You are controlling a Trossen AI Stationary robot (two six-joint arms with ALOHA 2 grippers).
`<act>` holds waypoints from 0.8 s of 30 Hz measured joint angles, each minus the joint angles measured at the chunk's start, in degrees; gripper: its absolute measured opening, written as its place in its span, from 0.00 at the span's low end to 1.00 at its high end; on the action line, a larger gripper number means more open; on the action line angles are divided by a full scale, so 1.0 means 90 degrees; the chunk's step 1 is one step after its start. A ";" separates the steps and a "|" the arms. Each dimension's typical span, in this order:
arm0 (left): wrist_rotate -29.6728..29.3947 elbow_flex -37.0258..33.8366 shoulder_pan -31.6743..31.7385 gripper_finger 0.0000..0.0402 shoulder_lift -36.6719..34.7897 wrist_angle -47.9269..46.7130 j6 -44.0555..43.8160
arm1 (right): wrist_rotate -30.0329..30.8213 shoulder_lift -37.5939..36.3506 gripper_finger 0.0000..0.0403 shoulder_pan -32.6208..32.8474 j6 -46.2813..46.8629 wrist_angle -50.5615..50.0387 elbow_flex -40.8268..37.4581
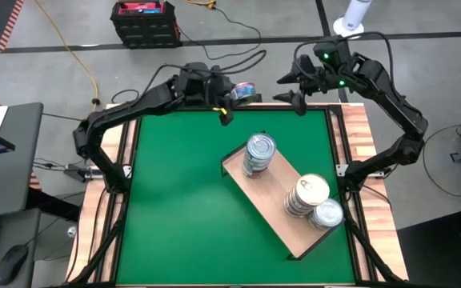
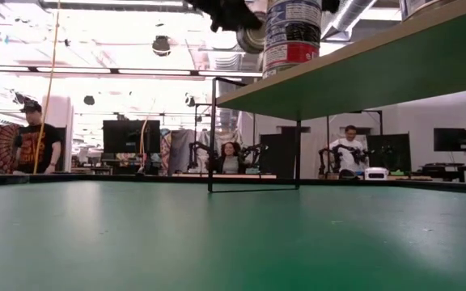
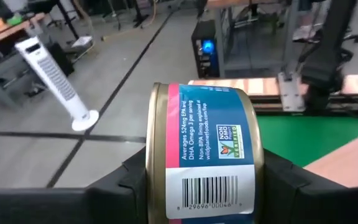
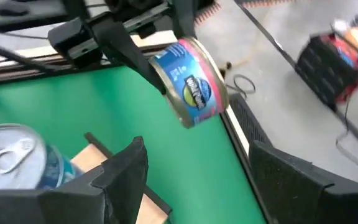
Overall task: Stack canned seafood by type on shelf
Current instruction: Stack the blue and pink tuna can on top of the other blue and pink tuna cans on the shelf
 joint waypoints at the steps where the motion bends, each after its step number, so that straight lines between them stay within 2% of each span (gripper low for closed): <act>1: -0.0009 0.0000 -0.0054 0.47 -0.0045 0.0002 0.0024 | -0.0002 0.0000 0.75 0.0064 -0.0148 0.0011 0.0022; 6: -0.0125 0.0000 -0.0383 0.46 -0.0234 0.0225 0.0521 | -0.0002 0.0002 0.79 0.0422 -0.0921 0.0106 0.0035; 10: -0.0063 0.0000 -0.0594 0.45 -0.0347 0.0306 0.0589 | 0.0032 0.0002 0.90 0.0680 -0.0944 0.0197 0.0035; 13: 0.0005 -0.0002 -0.0684 0.46 -0.0500 0.0268 0.0566 | 0.0429 0.0002 0.98 0.0914 -0.0916 0.0388 0.0035; 18: 0.0046 -0.0002 -0.0871 0.46 -0.0813 0.0295 0.0436 | 0.0852 0.0019 0.95 0.1459 -0.1127 0.0970 0.0035; 24: 0.0186 -0.0002 -0.1080 0.46 -0.1064 0.0323 0.0359 | 0.0881 0.0084 0.96 0.1793 -0.0804 0.1669 0.0037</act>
